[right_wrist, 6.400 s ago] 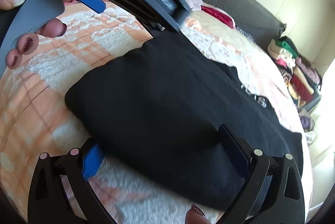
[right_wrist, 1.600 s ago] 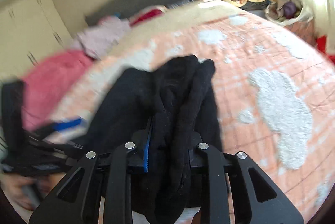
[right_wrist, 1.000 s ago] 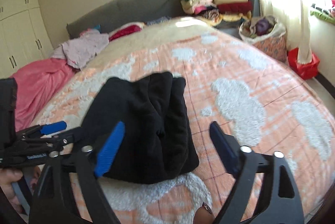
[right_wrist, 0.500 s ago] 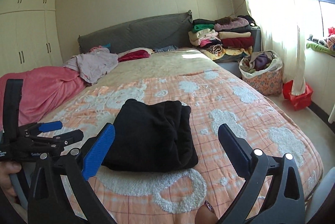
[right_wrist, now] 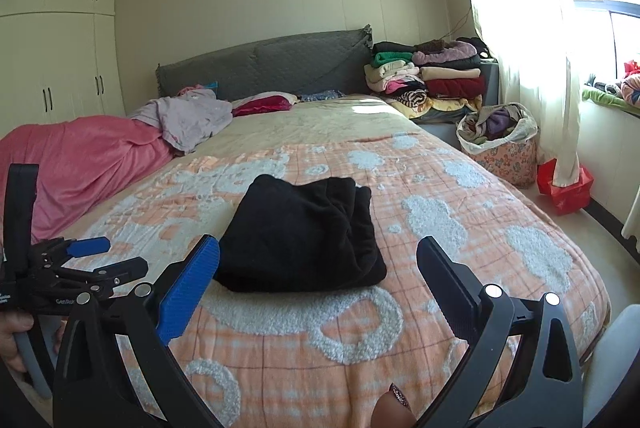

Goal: Fold small clothes

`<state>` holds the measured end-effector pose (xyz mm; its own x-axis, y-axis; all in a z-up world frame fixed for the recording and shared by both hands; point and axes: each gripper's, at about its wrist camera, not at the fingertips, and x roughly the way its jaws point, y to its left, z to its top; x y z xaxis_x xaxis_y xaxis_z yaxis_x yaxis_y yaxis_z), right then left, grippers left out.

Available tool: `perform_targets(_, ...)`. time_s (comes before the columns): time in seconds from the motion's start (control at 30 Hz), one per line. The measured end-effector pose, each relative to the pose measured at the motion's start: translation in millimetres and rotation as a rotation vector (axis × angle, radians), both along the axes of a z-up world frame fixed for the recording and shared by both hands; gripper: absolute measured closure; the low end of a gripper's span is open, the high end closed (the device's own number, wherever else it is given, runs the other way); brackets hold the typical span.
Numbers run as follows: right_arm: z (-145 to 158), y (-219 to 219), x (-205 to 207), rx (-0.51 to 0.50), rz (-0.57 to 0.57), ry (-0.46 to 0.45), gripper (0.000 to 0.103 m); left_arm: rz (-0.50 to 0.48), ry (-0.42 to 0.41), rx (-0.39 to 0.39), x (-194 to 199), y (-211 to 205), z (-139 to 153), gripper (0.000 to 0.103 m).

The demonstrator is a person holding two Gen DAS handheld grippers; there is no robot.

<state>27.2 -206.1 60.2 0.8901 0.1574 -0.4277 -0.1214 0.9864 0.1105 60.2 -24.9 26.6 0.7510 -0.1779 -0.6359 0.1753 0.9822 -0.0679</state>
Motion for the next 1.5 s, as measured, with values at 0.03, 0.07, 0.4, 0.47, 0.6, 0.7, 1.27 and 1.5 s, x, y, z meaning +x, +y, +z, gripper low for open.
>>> perform_targets(0.03, -5.6, 3.0, -1.1, -0.013, -0.003, 0.018, 0.005, -0.002, 0.002, 0.001, -2.5, 1.0, -3.8, 0.01)
perform_targets(0.07, -11.0, 5.5, -1.3, -0.021, -0.005, 0.037, 0.005, -0.002, 0.007, 0.003, -4.3, 1.8, -7.9, 0.01)
perform_targets(0.4, -64.8, 20.1, 0.2, -0.024, -0.023, 0.209, 0.005, 0.016, 0.099, -0.016, -2.4, 11.3, -53.9, 0.01)
perform_targets(0.47, -71.7, 20.0, 0.3, -0.022, -0.026, 0.227, 0.005, 0.023, 0.106, -0.016, -0.4, 14.2, -56.5, 0.01)
perform_targets(0.6, -75.2, 24.2, 1.4, -0.034, -0.025, 0.238, 0.005, 0.039, 0.111, -0.024, 1.5, 21.2, -59.6, 0.01)
perform_targets(0.7, -73.7, 27.8, 2.6, -0.046, -0.02, 0.235, 0.005, 0.046, 0.115, -0.026, 1.7, 23.5, -60.0, 0.01)
perform_targets(1.27, -73.5, 24.1, 1.8, -0.032, -0.026, 0.239, 0.005, 0.044, 0.115, -0.028, 0.0, 24.7, -57.8, 0.01)
perform_targets(1.5, -72.2, 23.8, 1.5, -0.026, -0.032, 0.241, 0.005, 0.046, 0.115, -0.029, -0.4, 25.3, -57.1, 0.01)
